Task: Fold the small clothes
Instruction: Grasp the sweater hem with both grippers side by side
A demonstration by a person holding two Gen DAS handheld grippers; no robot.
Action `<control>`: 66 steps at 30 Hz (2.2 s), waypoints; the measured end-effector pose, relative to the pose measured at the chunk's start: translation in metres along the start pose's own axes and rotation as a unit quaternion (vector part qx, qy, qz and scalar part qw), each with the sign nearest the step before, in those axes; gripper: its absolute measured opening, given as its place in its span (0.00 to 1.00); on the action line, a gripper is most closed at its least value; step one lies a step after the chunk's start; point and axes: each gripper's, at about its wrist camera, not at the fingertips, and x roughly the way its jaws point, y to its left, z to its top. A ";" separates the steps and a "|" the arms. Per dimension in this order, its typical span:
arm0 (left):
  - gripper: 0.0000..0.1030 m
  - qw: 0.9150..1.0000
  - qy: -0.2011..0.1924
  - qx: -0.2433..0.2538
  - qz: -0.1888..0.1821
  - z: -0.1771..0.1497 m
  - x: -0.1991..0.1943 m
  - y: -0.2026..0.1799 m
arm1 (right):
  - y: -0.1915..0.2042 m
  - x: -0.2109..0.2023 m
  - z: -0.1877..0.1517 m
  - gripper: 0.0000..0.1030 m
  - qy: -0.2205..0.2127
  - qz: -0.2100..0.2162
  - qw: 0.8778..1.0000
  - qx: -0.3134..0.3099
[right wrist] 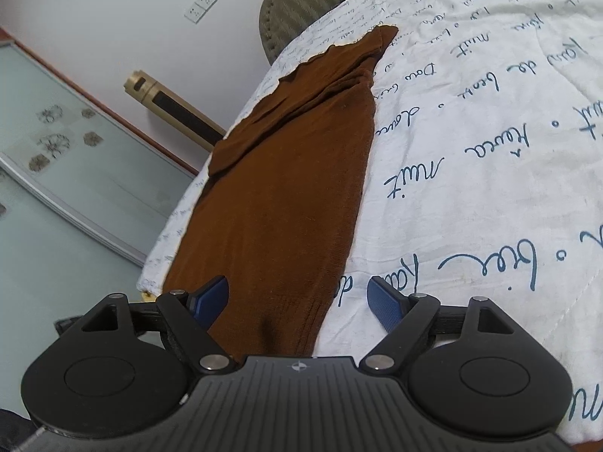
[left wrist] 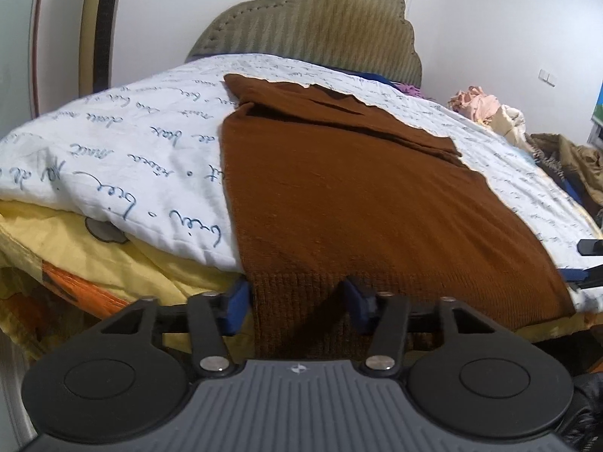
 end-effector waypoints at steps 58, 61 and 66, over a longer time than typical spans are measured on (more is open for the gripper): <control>0.08 0.998 -0.004 -0.035 -0.050 0.015 -0.009 0.003 | 0.023 0.031 -0.003 0.12 0.019 0.054 0.998 0.008; 0.08 0.998 -0.012 -0.038 -0.056 0.020 -0.014 0.004 | 0.029 0.030 0.001 0.12 0.015 0.059 0.998 0.001; 0.08 0.997 -0.017 -0.043 -0.062 0.030 -0.014 0.005 | 0.038 0.028 0.010 0.12 0.002 0.062 0.998 -0.007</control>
